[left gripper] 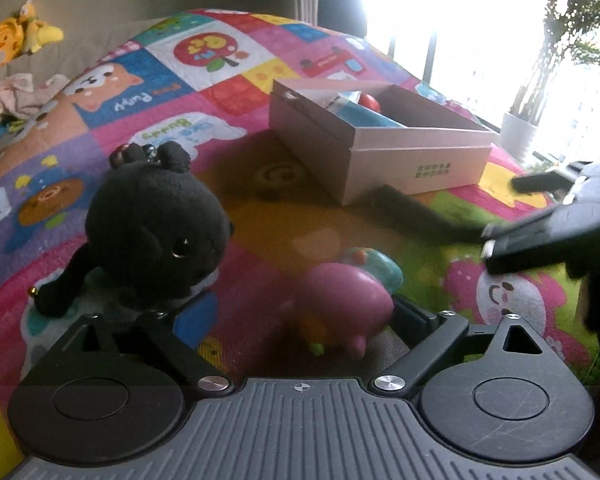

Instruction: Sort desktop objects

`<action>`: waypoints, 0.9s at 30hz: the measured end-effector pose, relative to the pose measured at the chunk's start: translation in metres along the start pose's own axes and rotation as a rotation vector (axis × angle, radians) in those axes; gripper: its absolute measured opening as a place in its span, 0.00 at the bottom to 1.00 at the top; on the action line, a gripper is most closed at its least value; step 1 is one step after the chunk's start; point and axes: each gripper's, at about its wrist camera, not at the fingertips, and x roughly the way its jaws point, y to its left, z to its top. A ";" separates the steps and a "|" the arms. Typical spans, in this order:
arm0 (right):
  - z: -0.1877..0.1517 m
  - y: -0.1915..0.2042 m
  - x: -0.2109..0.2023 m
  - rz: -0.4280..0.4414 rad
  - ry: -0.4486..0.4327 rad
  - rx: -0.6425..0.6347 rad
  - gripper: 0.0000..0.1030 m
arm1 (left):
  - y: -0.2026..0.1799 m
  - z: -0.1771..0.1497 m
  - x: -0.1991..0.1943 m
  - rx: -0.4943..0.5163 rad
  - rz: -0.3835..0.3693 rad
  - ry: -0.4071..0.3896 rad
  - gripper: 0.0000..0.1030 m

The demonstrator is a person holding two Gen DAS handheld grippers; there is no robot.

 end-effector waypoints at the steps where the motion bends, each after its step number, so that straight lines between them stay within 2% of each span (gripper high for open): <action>1: 0.000 -0.009 -0.003 -0.038 -0.015 0.029 1.00 | 0.000 0.000 0.000 0.000 -0.001 0.000 0.94; 3: 0.000 -0.023 -0.003 -0.062 -0.007 0.080 1.00 | -0.002 0.000 0.000 0.006 0.004 0.002 0.94; 8: -0.013 -0.034 0.009 -0.040 0.075 0.175 1.00 | -0.005 -0.001 0.001 0.018 0.020 0.006 0.95; 11: -0.014 -0.029 0.003 0.040 0.059 0.181 1.00 | -0.007 -0.001 0.003 0.028 0.030 0.010 0.95; 14: -0.008 -0.022 0.004 0.095 0.045 0.122 1.00 | -0.008 -0.001 0.003 0.030 0.036 0.012 0.97; 17: -0.001 -0.016 0.018 0.020 0.047 0.052 1.00 | -0.006 -0.001 0.003 0.004 0.050 0.014 0.98; 20: 0.007 -0.023 0.022 -0.126 0.024 0.079 1.00 | -0.005 0.000 0.003 -0.014 0.056 0.019 0.99; 21: 0.009 -0.029 0.021 -0.109 0.028 0.116 1.00 | -0.006 0.000 0.004 -0.005 0.060 0.023 1.00; 24: 0.009 -0.046 0.021 0.062 0.094 0.272 1.00 | -0.009 0.000 0.006 0.017 0.070 0.034 1.00; 27: 0.013 -0.037 0.025 0.145 0.121 0.325 1.00 | -0.009 0.000 0.006 0.020 0.071 0.033 1.00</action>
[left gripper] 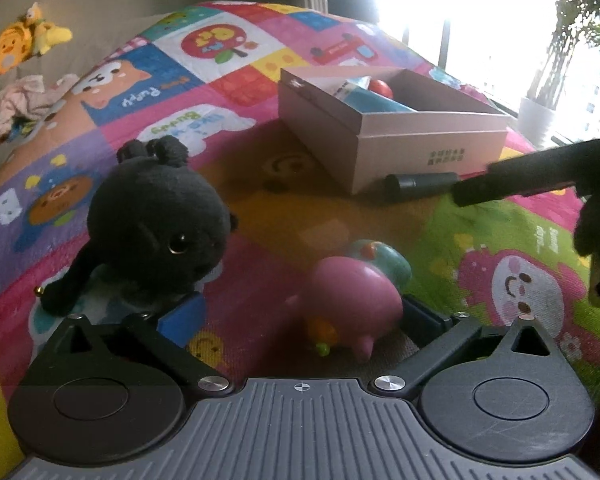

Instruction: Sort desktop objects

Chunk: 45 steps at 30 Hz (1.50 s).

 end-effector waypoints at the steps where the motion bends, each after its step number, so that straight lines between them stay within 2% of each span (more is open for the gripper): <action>1: 0.000 0.006 0.002 0.018 0.005 0.009 1.00 | 0.000 0.000 0.000 -0.002 -0.002 -0.002 1.00; 3: 0.004 0.017 0.010 0.040 0.020 0.038 1.00 | 0.001 -0.001 -0.001 -0.008 -0.005 -0.006 1.00; 8: 0.008 0.049 0.026 -0.006 -0.006 0.030 0.99 | 0.003 -0.001 -0.002 -0.023 -0.016 -0.016 1.00; 9: 0.008 0.052 0.027 -0.016 -0.014 0.015 0.93 | 0.004 -0.001 -0.002 -0.029 -0.021 -0.018 1.00; 10: 0.008 0.056 0.028 -0.036 -0.028 -0.014 0.80 | 0.005 -0.001 -0.002 -0.034 -0.025 -0.020 1.00; 11: 0.009 0.057 0.028 -0.049 -0.035 -0.037 0.73 | 0.006 -0.001 -0.003 -0.038 -0.028 -0.023 1.00; 12: 0.010 0.055 0.027 -0.048 -0.034 -0.043 0.73 | 0.006 -0.001 -0.003 -0.042 -0.031 -0.024 1.00; 15: 0.009 0.041 0.019 -0.028 -0.025 -0.022 0.73 | 0.007 -0.002 -0.004 -0.041 -0.031 -0.025 1.00; 22: -0.020 -0.012 -0.013 -0.117 -0.055 0.002 0.73 | -0.002 0.001 -0.005 -0.020 -0.007 0.007 1.00; 26: -0.033 -0.032 -0.025 -0.152 -0.078 0.029 0.73 | -0.010 0.005 -0.014 -0.039 -0.092 0.049 1.00; 30: -0.039 -0.031 -0.025 -0.168 -0.113 0.013 0.73 | -0.023 0.008 -0.021 -0.001 -0.116 0.058 1.00; 35: -0.040 -0.035 -0.026 -0.132 -0.122 0.028 0.75 | -0.032 0.017 -0.003 0.002 -0.137 0.093 1.00; 42: -0.040 -0.038 -0.028 -0.114 -0.132 0.045 0.76 | -0.039 0.032 0.021 -0.014 -0.104 0.072 1.00; 45: -0.040 -0.037 -0.028 -0.112 -0.133 0.048 0.76 | -0.043 0.029 0.019 0.019 -0.070 0.072 1.00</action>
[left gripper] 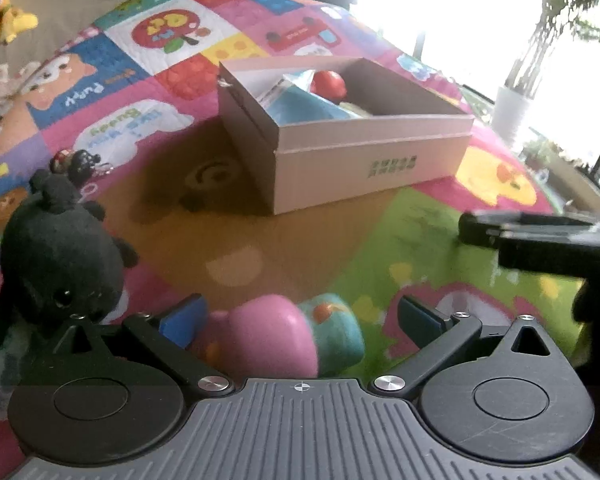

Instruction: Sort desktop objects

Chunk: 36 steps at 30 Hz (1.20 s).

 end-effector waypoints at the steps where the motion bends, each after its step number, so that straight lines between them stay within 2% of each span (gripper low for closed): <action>1: 0.000 0.000 0.000 0.000 0.001 -0.002 0.77 | -0.002 -0.003 -0.002 0.018 0.024 -0.001 1.00; 4: 0.000 0.002 0.001 0.002 0.006 -0.010 0.82 | -0.003 -0.011 -0.012 0.044 0.078 -0.010 1.00; 6: 0.000 0.003 0.001 0.000 0.010 -0.012 0.84 | 0.000 -0.014 -0.016 0.027 0.085 -0.009 1.00; 9: 0.001 0.002 0.002 -0.008 0.016 -0.004 0.90 | 0.005 -0.015 -0.019 -0.024 0.042 -0.004 1.00; 11: 0.001 0.002 0.003 -0.010 0.020 0.004 0.92 | 0.002 -0.016 -0.018 -0.023 0.015 -0.007 1.00; 18: 0.000 0.002 0.004 -0.015 0.023 0.001 0.93 | 0.001 -0.016 -0.012 -0.029 0.020 -0.051 1.00; 19: 0.000 0.002 0.004 -0.017 0.024 -0.001 0.93 | 0.003 -0.016 -0.013 -0.034 0.023 -0.058 0.94; 20: 0.000 0.003 0.005 -0.019 0.027 -0.003 0.93 | 0.003 -0.016 -0.014 -0.033 0.030 -0.064 0.83; 21: 0.001 0.003 0.006 -0.021 0.033 -0.008 0.94 | 0.003 -0.016 -0.015 -0.028 0.042 -0.073 0.79; 27: 0.013 0.008 0.017 -0.024 0.079 -0.016 0.98 | 0.010 -0.020 -0.020 -0.032 0.026 -0.088 0.76; 29: 0.018 0.006 0.022 -0.028 0.076 0.010 0.96 | 0.010 -0.022 -0.023 -0.025 0.021 -0.092 0.75; 32: 0.025 0.009 0.028 -0.060 0.069 -0.019 0.76 | 0.013 -0.025 -0.026 -0.024 0.019 -0.096 0.75; 33: 0.026 0.010 0.028 -0.062 0.070 -0.036 0.73 | 0.014 -0.026 -0.027 -0.027 0.021 -0.097 0.75; 36: 0.023 0.012 0.023 -0.026 0.083 -0.066 0.73 | 0.019 -0.028 -0.029 -0.040 0.025 -0.100 0.75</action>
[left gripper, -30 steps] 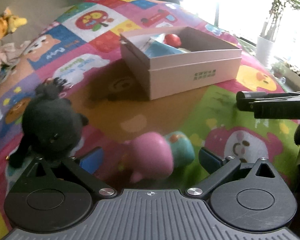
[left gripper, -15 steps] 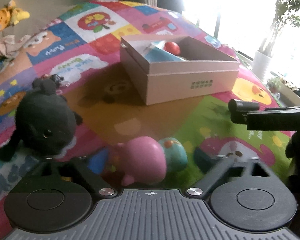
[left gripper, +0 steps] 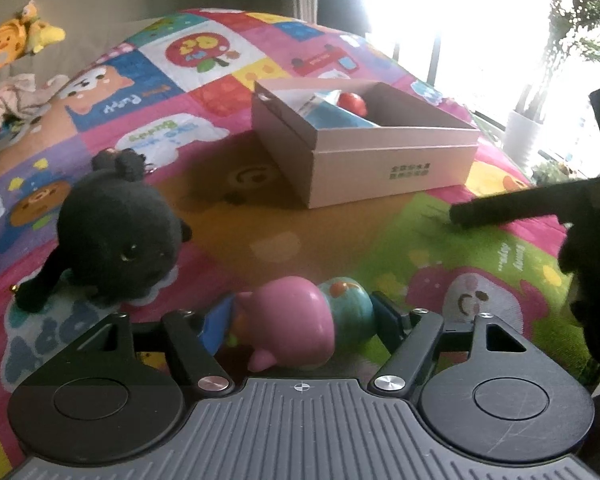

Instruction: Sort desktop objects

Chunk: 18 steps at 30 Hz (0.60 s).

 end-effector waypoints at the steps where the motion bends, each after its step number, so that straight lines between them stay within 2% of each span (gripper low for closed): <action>1: -0.001 0.001 -0.003 0.004 -0.001 -0.015 0.73 | 0.001 0.001 -0.001 -0.004 -0.001 -0.004 0.75; 4: 0.008 -0.003 -0.022 0.030 -0.041 -0.044 0.73 | 0.005 0.018 -0.011 0.001 -0.033 -0.050 0.74; 9: 0.060 -0.020 -0.084 0.043 -0.278 -0.055 0.73 | -0.011 0.086 -0.027 0.103 -0.049 -0.261 0.74; 11: 0.081 -0.028 -0.103 0.050 -0.346 -0.046 0.73 | -0.023 0.111 -0.015 0.136 -0.060 -0.305 0.74; 15: 0.105 -0.038 -0.115 0.055 -0.394 -0.034 0.73 | -0.049 0.146 0.032 0.156 -0.089 -0.301 0.74; 18: 0.112 -0.039 -0.111 0.042 -0.396 -0.041 0.73 | -0.064 0.150 0.067 0.174 -0.112 -0.230 0.77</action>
